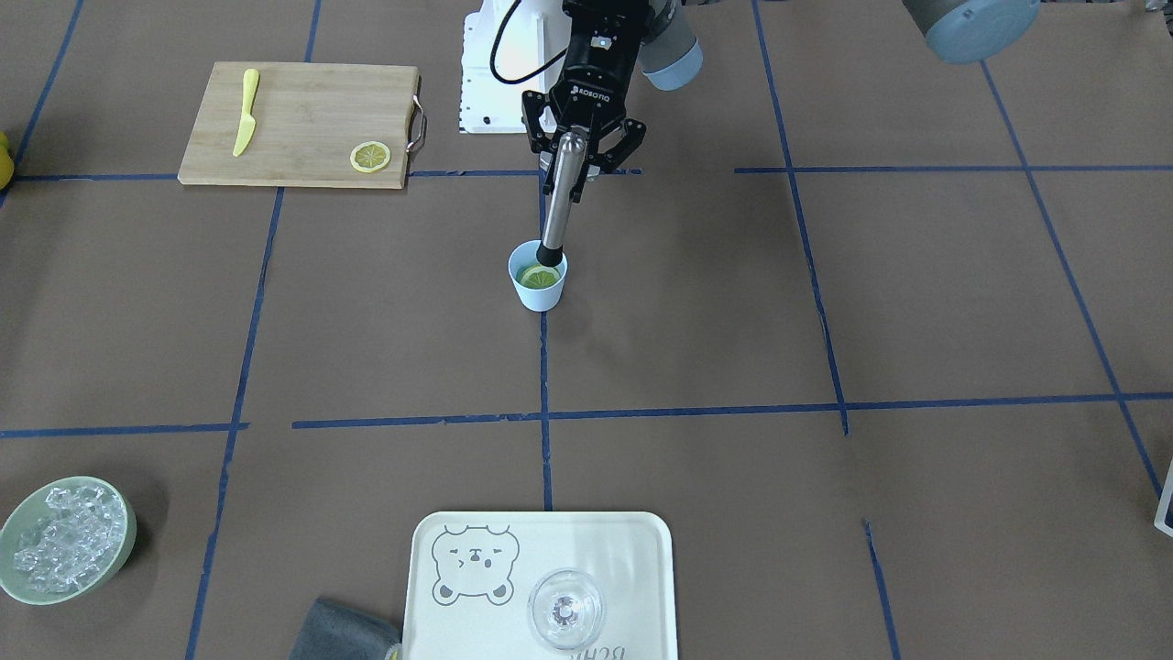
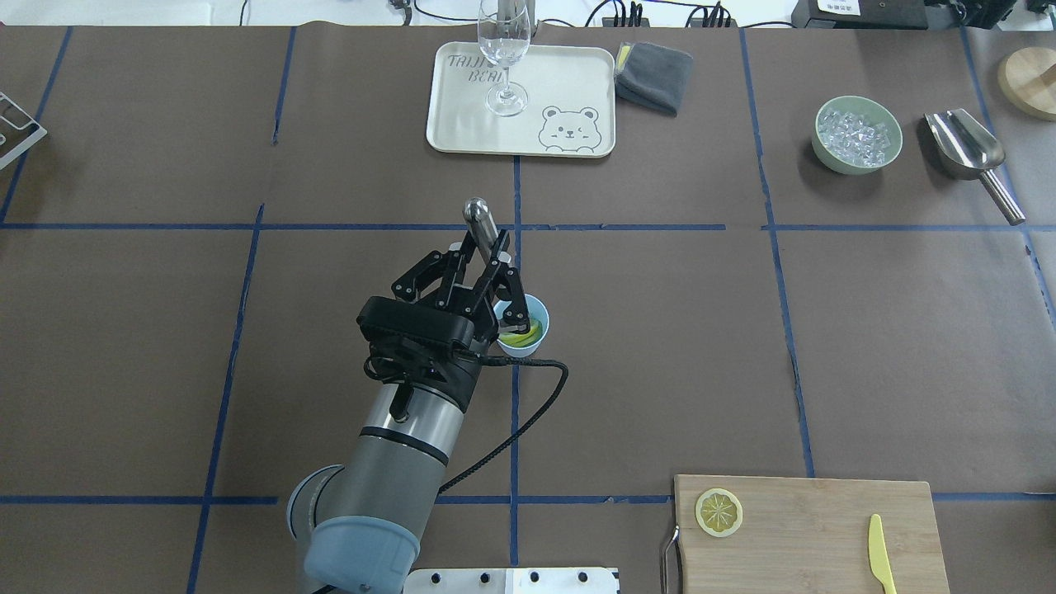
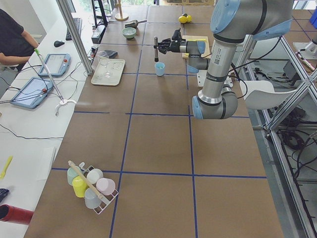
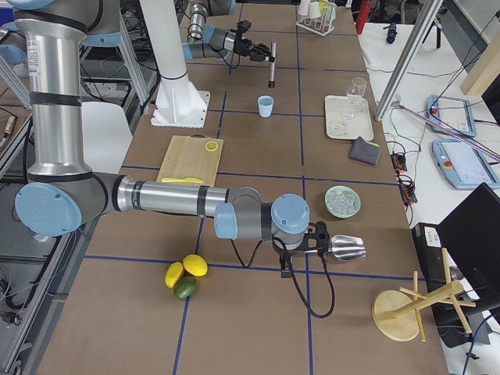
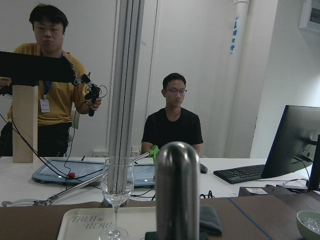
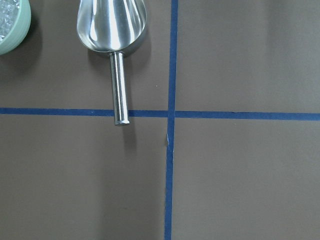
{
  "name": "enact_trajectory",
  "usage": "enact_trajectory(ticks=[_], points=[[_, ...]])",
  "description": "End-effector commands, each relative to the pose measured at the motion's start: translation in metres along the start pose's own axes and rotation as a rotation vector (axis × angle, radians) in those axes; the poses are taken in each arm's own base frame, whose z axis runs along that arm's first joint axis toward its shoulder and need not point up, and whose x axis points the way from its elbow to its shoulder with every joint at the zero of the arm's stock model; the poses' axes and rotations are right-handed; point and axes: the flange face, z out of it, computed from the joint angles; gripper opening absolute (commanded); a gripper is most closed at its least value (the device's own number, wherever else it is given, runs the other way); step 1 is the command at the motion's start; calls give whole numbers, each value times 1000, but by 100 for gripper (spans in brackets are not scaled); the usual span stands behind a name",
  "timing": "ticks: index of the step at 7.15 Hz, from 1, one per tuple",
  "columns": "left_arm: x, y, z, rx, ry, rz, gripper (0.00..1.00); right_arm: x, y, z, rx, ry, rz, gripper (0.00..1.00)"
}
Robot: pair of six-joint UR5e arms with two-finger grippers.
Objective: Squeeze lemon into cup
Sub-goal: 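Lower the steel rod into the cup and press the lemon slice with the left gripper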
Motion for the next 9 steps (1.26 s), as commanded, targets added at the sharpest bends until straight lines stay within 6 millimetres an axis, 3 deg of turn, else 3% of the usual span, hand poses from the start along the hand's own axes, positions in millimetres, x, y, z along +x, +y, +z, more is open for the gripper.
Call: enact_trajectory(ticks=[1, 9], points=[[9, 10, 5, -14, 7, 16, 0, 0, -1, -1, 2, 2, -1, 100], [20, 48, -3, -78, 49, 85, 0, 1, 0, 1, -2, 5, 1, 100]])
